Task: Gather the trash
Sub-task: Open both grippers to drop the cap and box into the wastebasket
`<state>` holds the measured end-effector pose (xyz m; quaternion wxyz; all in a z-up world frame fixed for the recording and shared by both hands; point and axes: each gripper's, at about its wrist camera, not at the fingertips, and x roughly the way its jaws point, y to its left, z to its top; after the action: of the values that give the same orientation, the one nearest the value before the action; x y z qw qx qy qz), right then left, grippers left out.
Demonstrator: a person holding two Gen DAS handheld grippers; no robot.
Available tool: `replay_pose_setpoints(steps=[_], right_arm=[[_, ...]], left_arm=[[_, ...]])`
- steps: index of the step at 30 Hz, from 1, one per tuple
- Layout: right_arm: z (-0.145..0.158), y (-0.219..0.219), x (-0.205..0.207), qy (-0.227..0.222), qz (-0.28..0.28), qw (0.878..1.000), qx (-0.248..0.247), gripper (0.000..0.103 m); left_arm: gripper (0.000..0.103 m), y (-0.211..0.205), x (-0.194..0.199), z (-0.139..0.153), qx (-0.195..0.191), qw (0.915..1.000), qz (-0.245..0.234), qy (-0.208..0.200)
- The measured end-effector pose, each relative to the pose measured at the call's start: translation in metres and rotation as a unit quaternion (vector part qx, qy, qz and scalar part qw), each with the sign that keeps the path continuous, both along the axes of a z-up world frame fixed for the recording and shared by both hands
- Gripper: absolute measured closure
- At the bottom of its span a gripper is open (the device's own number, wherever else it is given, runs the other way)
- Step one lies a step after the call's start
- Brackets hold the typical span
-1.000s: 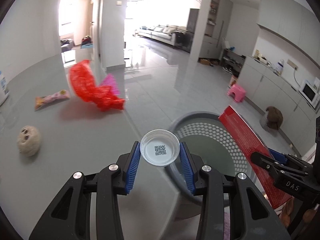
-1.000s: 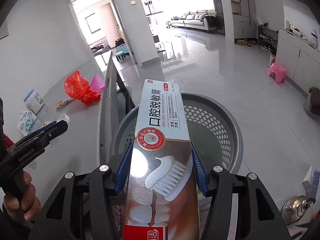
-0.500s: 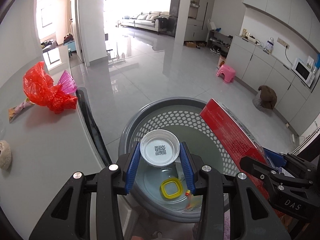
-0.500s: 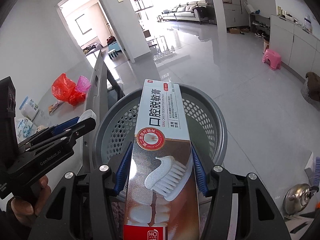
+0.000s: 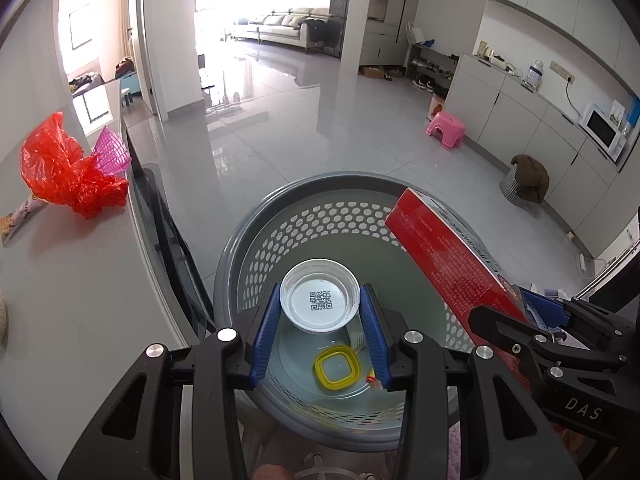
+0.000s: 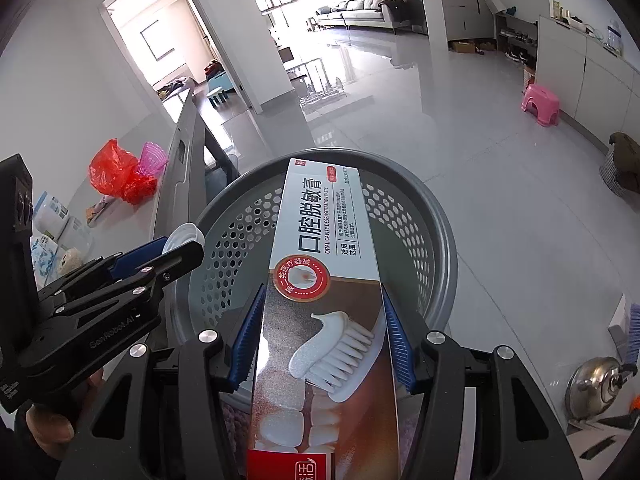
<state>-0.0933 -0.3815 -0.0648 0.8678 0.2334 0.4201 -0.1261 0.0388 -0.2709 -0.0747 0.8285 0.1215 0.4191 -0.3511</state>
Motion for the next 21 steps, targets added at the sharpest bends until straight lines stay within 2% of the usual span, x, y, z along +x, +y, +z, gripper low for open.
replay_pose_setpoints(steps=[6,7,10,11,13,21], right_arm=[[-0.001,-0.004,-0.002,-0.006,-0.003,1.0,0.008,0.049],[-0.001,-0.004,-0.002,-0.007,-0.003,1.0,0.008,0.049],[0.001,-0.005,-0.004,-0.015,-0.004,1.0,0.012,0.047],[0.002,-0.005,-0.005,-0.019,-0.006,1.0,0.012,0.041],[0.005,-0.007,-0.01,-0.028,-0.011,0.999,0.011,0.035],[0.005,-0.005,-0.011,-0.033,-0.011,0.999,0.016,0.035]], left_arm=[[0.063,0.004,-0.001,0.002,0.004,0.9999,0.009,-0.003],[0.061,0.004,0.0,0.003,0.003,0.9999,0.012,-0.003],[0.046,0.009,0.001,0.004,0.001,0.9998,0.021,-0.005],[0.046,0.012,0.002,0.004,-0.001,0.9997,0.023,-0.005],[0.045,0.014,0.002,0.005,0.0,0.9997,0.025,-0.007],[0.042,0.025,0.002,0.008,0.0,0.9994,0.034,-0.011]])
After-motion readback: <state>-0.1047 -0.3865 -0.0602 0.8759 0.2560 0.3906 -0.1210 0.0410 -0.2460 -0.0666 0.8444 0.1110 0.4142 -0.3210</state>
